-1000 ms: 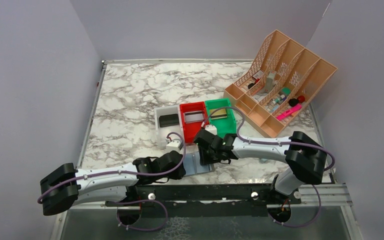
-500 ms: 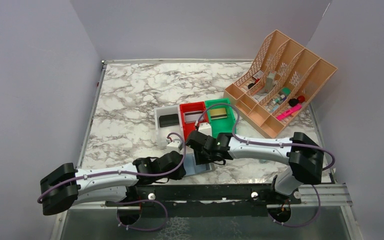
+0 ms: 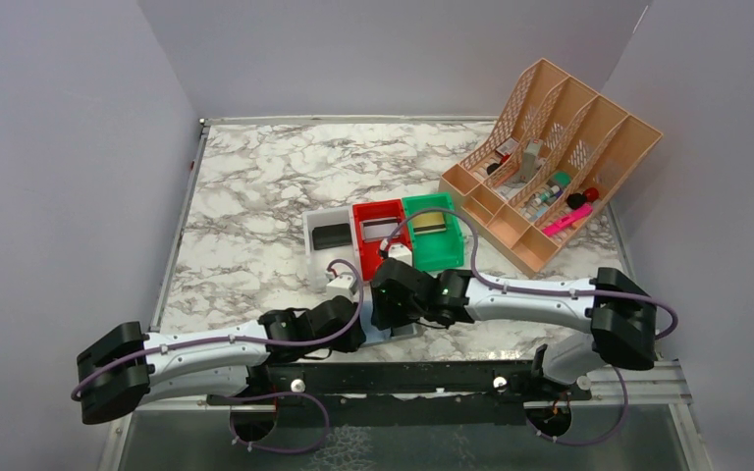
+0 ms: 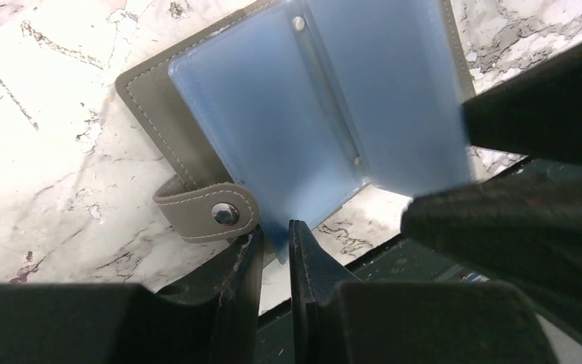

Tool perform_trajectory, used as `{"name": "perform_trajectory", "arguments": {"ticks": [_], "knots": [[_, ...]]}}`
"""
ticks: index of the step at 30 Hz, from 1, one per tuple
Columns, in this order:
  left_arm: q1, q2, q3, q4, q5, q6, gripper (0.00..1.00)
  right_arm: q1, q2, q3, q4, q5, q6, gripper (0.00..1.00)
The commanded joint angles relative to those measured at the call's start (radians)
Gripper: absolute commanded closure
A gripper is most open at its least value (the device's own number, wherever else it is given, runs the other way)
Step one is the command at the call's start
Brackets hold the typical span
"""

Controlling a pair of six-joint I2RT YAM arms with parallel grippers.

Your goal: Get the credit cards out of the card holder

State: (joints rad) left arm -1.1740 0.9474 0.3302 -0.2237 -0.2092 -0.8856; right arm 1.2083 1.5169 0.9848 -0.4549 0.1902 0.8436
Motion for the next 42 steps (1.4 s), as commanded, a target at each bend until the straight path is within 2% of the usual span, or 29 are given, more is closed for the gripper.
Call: {"name": "perform_trajectory", "arguments": {"ticks": [1,11,17,25,30,39,42], "knots": [[-0.009,-0.028,-0.003,0.010,0.000,0.004,0.78,0.007,-0.070,-0.054,0.198,-0.110,-0.044,0.52],[-0.007,-0.112,0.004,-0.073,-0.057,-0.024,0.72,0.007,0.001,-0.026,0.194,-0.090,-0.033,0.52],[-0.009,-0.186,0.018,-0.157,-0.116,-0.056,0.65,0.007,-0.011,-0.034,0.174,-0.038,-0.008,0.53],[-0.009,-0.271,0.042,-0.231,-0.159,-0.070,0.62,0.005,-0.084,-0.076,0.136,0.080,0.045,0.53],[-0.008,-0.253,0.060,-0.188,-0.127,-0.030,0.59,0.005,-0.153,-0.144,0.158,0.156,0.082,0.52],[-0.008,-0.164,0.131,-0.049,-0.006,0.044,0.58,0.004,-0.227,-0.283,0.329,0.239,0.078,0.51],[-0.007,-0.151,0.157,-0.025,0.007,0.071,0.57,0.004,-0.236,-0.297,0.326,0.252,0.075,0.52]]}}
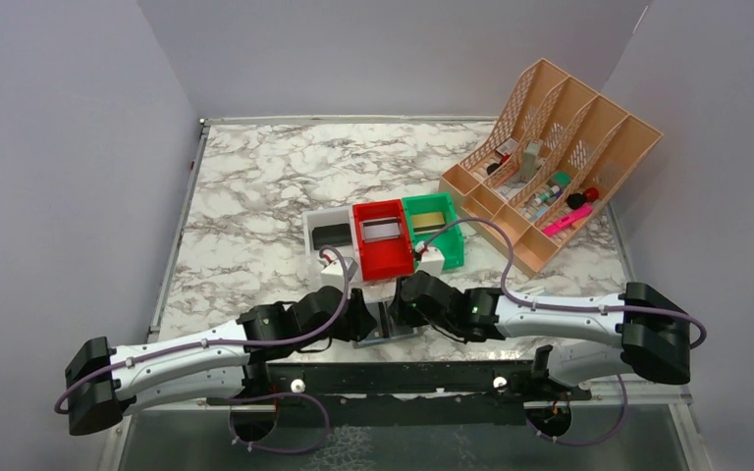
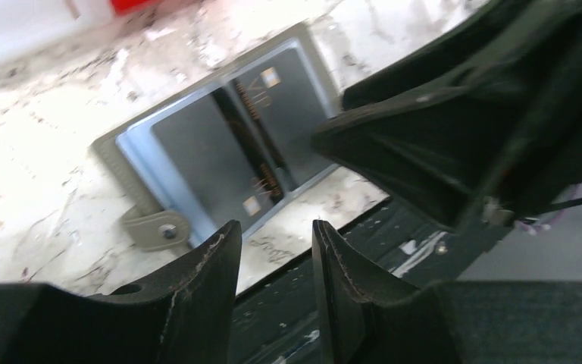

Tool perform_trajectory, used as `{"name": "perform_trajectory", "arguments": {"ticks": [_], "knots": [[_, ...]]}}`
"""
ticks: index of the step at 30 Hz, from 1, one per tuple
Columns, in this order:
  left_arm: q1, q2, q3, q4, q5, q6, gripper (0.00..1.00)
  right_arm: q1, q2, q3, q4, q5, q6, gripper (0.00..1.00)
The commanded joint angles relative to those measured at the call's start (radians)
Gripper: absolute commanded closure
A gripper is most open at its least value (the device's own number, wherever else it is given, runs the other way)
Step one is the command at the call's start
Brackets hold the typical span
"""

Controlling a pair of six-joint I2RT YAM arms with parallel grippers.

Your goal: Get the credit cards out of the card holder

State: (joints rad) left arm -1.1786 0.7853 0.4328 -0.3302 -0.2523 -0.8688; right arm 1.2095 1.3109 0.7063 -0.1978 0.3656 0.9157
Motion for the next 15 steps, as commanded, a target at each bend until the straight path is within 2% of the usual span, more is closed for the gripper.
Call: {"name": "perform_trajectory", "arguments": {"ticks": [1,5,10,15], "knots": [[-0.004,0.019,0.055,0.092,0.047,0.063,0.55,0.002,-0.030,-0.011,0.058,0.074,-0.001,0.52],[-0.003,0.075,0.012,0.119,-0.019,0.053,0.55,0.002,-0.024,0.025,0.021,0.045,-0.017,0.52],[-0.003,0.143,-0.038,0.177,-0.035,0.026,0.55,0.002,-0.010,0.013,0.073,0.007,-0.019,0.51],[-0.004,0.171,-0.074,0.149,-0.083,-0.005,0.55,0.002,0.022,0.027,0.088,-0.019,-0.029,0.52]]}}
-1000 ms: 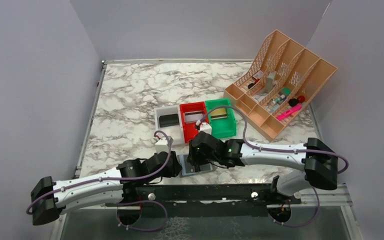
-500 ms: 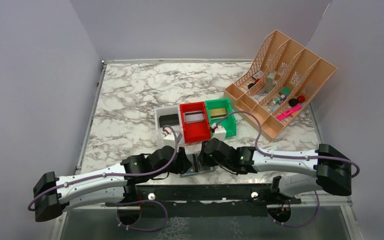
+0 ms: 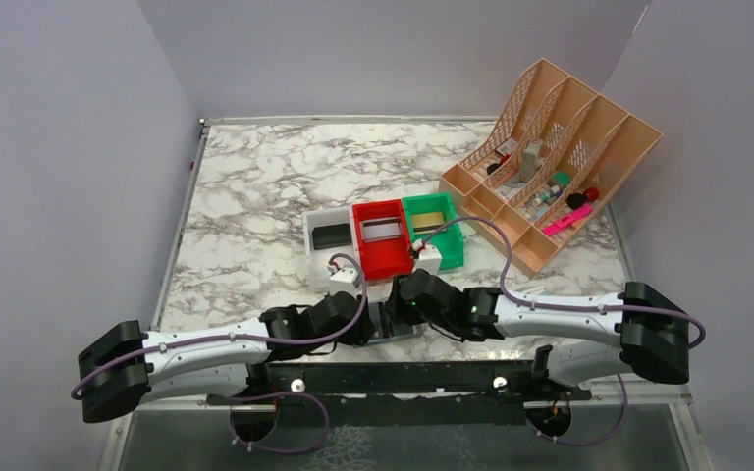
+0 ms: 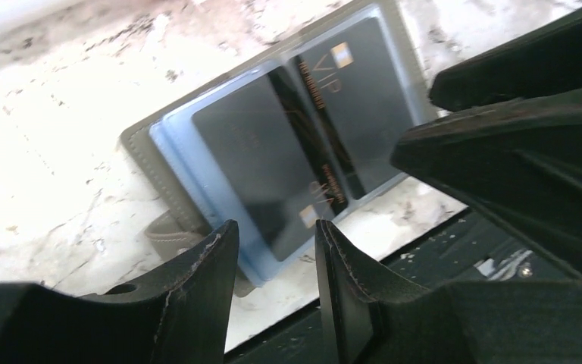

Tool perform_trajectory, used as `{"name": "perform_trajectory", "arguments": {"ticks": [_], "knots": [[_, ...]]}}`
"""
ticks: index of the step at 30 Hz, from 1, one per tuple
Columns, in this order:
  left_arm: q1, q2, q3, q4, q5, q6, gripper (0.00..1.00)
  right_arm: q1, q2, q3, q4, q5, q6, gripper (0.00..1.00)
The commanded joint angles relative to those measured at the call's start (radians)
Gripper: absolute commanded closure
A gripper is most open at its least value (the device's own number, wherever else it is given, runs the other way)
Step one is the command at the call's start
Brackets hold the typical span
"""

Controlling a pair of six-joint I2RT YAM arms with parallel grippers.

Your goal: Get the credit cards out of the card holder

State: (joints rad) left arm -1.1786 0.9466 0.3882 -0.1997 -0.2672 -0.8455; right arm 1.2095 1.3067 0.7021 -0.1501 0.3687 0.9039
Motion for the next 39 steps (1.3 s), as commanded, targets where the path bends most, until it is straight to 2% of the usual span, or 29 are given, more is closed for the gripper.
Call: {"name": "perform_trajectory", "arguments": {"ticks": [1,8,14,19,24,33,39], "knots": [[-0.004,0.010,-0.036,0.019,-0.073,-0.034,0.55,0.002,0.034,0.033,0.043,-0.030,-0.024,0.52],[-0.003,0.007,-0.112,0.034,-0.077,-0.072,0.56,-0.008,0.074,0.043,0.085,-0.131,-0.068,0.51],[-0.003,-0.015,-0.117,0.018,-0.088,-0.064,0.72,-0.011,0.108,0.049,0.098,-0.176,-0.083,0.51],[-0.004,-0.021,-0.118,0.012,-0.089,-0.052,0.79,-0.040,0.154,0.068,0.081,-0.189,-0.078,0.52],[-0.003,0.013,-0.113,0.010,-0.090,-0.038,0.80,-0.065,0.164,0.049,0.091,-0.207,-0.052,0.52],[-0.003,0.087,-0.091,0.010,-0.078,-0.030,0.82,-0.127,0.184,-0.019,0.217,-0.341,-0.058,0.54],[-0.003,0.080,-0.097,0.010,-0.070,-0.040,0.83,-0.133,0.231,-0.025,0.173,-0.296,-0.016,0.55]]}}
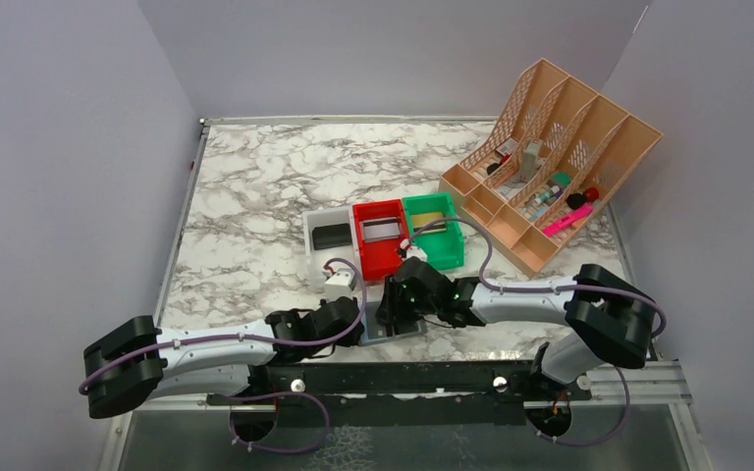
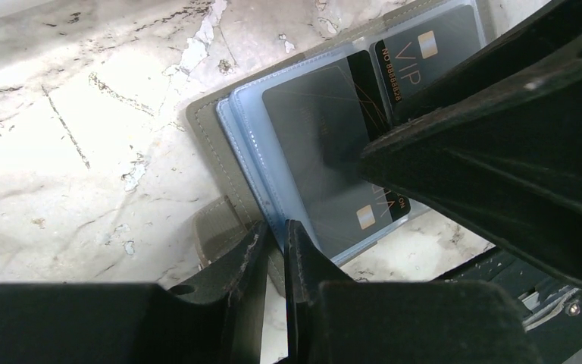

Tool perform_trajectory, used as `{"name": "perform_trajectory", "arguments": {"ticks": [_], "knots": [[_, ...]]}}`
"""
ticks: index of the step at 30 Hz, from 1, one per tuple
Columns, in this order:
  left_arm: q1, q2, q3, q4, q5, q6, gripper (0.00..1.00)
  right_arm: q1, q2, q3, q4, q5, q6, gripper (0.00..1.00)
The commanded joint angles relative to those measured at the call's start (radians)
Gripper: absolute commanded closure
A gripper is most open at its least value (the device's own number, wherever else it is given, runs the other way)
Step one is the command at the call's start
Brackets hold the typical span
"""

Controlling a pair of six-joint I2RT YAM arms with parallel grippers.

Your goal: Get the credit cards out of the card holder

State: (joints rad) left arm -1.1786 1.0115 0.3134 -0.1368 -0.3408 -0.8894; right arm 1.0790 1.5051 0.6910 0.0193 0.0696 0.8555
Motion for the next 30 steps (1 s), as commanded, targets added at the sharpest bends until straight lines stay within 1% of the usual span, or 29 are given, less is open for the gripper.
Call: {"name": "perform_trajectory", "arguments": {"ticks": [1,4,9,13,17,18,21,22,23,24,27,30], "knots": [[-0.004,0.013,-0.025,-0.052,0.003,0.002,0.83,-0.006,0.040,-0.010,-0.013,0.013,0.035,0.55],[-0.004,0.013,-0.028,-0.053,0.003,0.002,0.83,-0.012,0.061,0.002,-0.037,0.020,0.032,0.55],[-0.003,0.022,-0.026,-0.049,0.003,0.003,0.84,-0.013,0.091,0.005,-0.003,-0.016,0.025,0.55],[-0.004,0.039,-0.023,-0.045,0.006,0.003,0.85,-0.016,0.096,0.003,0.019,-0.032,0.023,0.58],[-0.003,0.047,-0.022,-0.044,0.009,0.003,0.87,-0.020,0.061,-0.016,0.037,-0.038,0.027,0.62],[-0.004,0.048,-0.022,-0.043,0.009,0.002,0.87,-0.022,0.049,-0.024,0.045,-0.043,0.027,0.64],[-0.003,0.055,-0.016,-0.058,0.000,-0.001,0.87,-0.029,0.004,-0.060,0.104,-0.082,0.018,0.76],[-0.004,0.056,-0.012,-0.064,-0.002,-0.002,0.88,-0.029,-0.011,-0.074,0.125,-0.088,0.021,0.81],[-0.003,0.057,-0.009,-0.067,-0.005,-0.002,0.88,-0.031,-0.025,-0.092,0.141,-0.092,0.023,0.89],[-0.003,0.058,-0.007,-0.068,-0.006,-0.003,0.88,-0.035,-0.037,-0.103,0.153,-0.097,0.024,0.93],[-0.004,0.058,-0.005,-0.069,-0.009,-0.005,0.89,-0.050,-0.054,-0.120,0.163,-0.112,0.021,0.94],[-0.004,0.055,-0.004,-0.069,-0.010,-0.003,0.89,-0.065,-0.059,-0.138,0.186,-0.138,0.016,0.99]]}}
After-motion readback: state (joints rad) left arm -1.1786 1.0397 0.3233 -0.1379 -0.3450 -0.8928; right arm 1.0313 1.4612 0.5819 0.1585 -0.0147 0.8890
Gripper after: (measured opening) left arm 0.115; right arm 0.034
